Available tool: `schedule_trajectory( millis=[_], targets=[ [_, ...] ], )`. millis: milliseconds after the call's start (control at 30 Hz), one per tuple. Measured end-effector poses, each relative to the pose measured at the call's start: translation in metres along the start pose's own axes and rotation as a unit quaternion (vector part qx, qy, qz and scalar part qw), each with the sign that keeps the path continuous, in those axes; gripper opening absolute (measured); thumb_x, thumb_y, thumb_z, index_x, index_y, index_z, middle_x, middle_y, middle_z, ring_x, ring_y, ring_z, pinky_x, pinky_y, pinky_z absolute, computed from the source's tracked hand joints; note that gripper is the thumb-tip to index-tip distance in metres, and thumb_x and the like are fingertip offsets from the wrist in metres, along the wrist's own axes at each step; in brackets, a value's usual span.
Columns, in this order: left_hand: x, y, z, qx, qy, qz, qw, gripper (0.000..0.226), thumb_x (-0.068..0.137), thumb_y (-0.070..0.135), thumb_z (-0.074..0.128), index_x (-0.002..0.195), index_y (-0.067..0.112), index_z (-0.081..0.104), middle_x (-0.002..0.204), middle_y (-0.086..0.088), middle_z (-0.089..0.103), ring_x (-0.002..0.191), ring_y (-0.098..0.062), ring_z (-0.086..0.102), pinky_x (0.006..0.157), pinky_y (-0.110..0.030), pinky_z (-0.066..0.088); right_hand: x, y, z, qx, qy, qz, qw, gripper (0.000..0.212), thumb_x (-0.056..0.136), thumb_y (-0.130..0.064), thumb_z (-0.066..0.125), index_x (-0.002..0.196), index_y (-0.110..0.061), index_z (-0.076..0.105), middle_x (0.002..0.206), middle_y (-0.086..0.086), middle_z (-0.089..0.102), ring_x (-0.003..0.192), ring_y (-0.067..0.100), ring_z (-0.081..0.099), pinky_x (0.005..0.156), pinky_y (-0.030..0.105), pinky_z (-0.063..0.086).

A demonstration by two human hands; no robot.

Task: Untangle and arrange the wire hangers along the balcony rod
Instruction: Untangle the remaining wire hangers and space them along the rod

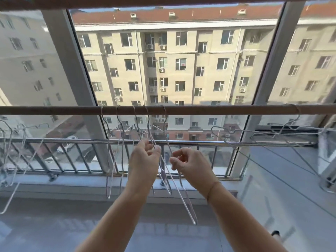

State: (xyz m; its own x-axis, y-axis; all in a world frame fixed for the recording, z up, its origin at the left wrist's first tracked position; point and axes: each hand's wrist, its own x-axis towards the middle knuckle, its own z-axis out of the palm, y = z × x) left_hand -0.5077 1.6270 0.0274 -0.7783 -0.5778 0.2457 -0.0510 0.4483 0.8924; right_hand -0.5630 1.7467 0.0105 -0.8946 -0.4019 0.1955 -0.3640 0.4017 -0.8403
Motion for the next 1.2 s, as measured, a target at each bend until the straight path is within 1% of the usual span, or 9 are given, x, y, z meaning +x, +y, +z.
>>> schedule_trajectory(
  millis=[67, 167, 267, 300, 433, 533, 667, 967, 1200],
  targets=[
    [0.005, 0.000, 0.006, -0.023, -0.019, -0.033, 0.999, 0.051, 0.089, 0.019, 0.061, 0.135, 0.006, 0.043, 0.116, -0.005, 0.065, 0.091, -0.013, 0.063, 0.072, -0.020, 0.051, 0.001, 0.001, -0.002, 0.023, -0.006, 0.005, 1.000, 0.019, 0.083, -0.023, 0.065, 0.098, -0.012, 0.067, 0.076, 0.005, 0.072, 0.067, 0.010, 0.066, 0.055, 0.007, 0.047],
    [0.007, 0.003, 0.014, -0.097, -0.040, -0.082, 0.991, 0.051, 0.085, 0.012, 0.065, 0.131, 0.001, 0.047, 0.091, -0.008, 0.072, 0.082, -0.021, 0.069, 0.081, -0.038, 0.057, 0.003, 0.004, -0.009, 0.043, -0.013, 0.012, 0.999, 0.015, 0.084, -0.019, 0.064, 0.095, -0.010, 0.068, 0.068, -0.001, 0.067, 0.055, -0.003, 0.060, 0.051, 0.007, 0.044],
    [0.004, 0.007, 0.021, -0.157, -0.036, -0.105, 0.981, 0.018, 0.086, 0.006, 0.063, 0.103, 0.010, 0.063, 0.076, -0.010, 0.071, 0.071, -0.020, 0.066, 0.074, -0.035, 0.056, 0.002, 0.008, -0.019, 0.083, -0.005, 0.021, 0.996, 0.011, 0.085, -0.016, 0.061, 0.090, -0.011, 0.070, 0.063, -0.005, 0.063, 0.048, -0.004, 0.054, 0.051, 0.010, 0.042],
    [0.003, 0.008, 0.024, -0.169, -0.034, -0.107, 0.979, 0.018, 0.086, 0.005, 0.062, 0.102, 0.013, 0.063, 0.076, -0.011, 0.072, 0.069, -0.019, 0.064, 0.072, -0.034, 0.055, 0.001, 0.010, -0.024, 0.096, 0.003, 0.023, 0.995, 0.011, 0.085, -0.015, 0.061, 0.089, -0.011, 0.070, 0.062, -0.005, 0.062, 0.047, -0.004, 0.052, 0.051, 0.010, 0.040],
    [-0.007, 0.012, 0.042, -0.190, -0.060, -0.092, 0.976, 0.043, 0.085, 0.004, 0.064, 0.126, 0.010, 0.055, 0.076, -0.010, 0.071, 0.065, -0.015, 0.062, 0.067, -0.029, 0.053, -0.006, 0.019, -0.051, 0.121, 0.040, 0.031, 0.991, 0.010, 0.086, -0.013, 0.060, 0.087, -0.012, 0.070, 0.060, -0.007, 0.059, 0.046, -0.002, 0.050, 0.048, 0.009, 0.037],
    [-0.019, 0.022, 0.058, -0.196, -0.104, -0.074, 0.972, 0.040, 0.085, 0.004, 0.064, 0.124, 0.009, 0.057, 0.070, -0.005, 0.069, 0.061, -0.011, 0.062, 0.064, -0.021, 0.053, -0.015, 0.028, -0.077, 0.128, 0.066, 0.035, 0.989, 0.010, 0.087, -0.010, 0.059, 0.090, -0.008, 0.069, 0.061, -0.004, 0.058, 0.042, -0.005, 0.048, 0.044, 0.007, 0.037],
    [-0.029, 0.035, 0.079, -0.217, -0.161, -0.088, 0.959, 0.036, 0.086, 0.004, 0.063, 0.121, 0.009, 0.058, 0.072, -0.005, 0.066, 0.059, -0.010, 0.059, 0.046, -0.012, 0.045, -0.027, 0.043, -0.105, 0.138, 0.099, 0.048, 0.984, 0.010, 0.087, -0.005, 0.059, 0.090, -0.007, 0.069, 0.060, -0.001, 0.058, 0.040, -0.004, 0.047, 0.044, 0.007, 0.036],
    [-0.031, 0.049, 0.111, -0.243, -0.184, -0.104, 0.947, 0.037, 0.086, 0.005, 0.063, 0.122, 0.009, 0.057, 0.082, -0.015, 0.069, 0.065, -0.016, 0.061, 0.069, -0.026, 0.055, -0.039, 0.072, -0.143, 0.158, 0.141, 0.083, 0.974, 0.011, 0.087, -0.006, 0.059, 0.087, -0.008, 0.070, 0.053, -0.005, 0.056, 0.037, 0.000, 0.044, 0.039, 0.009, 0.033],
    [-0.024, 0.043, 0.115, -0.249, -0.164, -0.113, 0.948, 0.037, 0.087, 0.005, 0.061, 0.124, 0.008, 0.056, 0.076, -0.008, 0.070, 0.064, -0.015, 0.061, 0.065, -0.027, 0.053, -0.043, 0.083, -0.154, 0.165, 0.154, 0.086, 0.970, 0.011, 0.087, -0.006, 0.059, 0.087, -0.008, 0.070, 0.057, 0.002, 0.056, 0.036, 0.001, 0.044, 0.037, 0.009, 0.032]
  ],
)
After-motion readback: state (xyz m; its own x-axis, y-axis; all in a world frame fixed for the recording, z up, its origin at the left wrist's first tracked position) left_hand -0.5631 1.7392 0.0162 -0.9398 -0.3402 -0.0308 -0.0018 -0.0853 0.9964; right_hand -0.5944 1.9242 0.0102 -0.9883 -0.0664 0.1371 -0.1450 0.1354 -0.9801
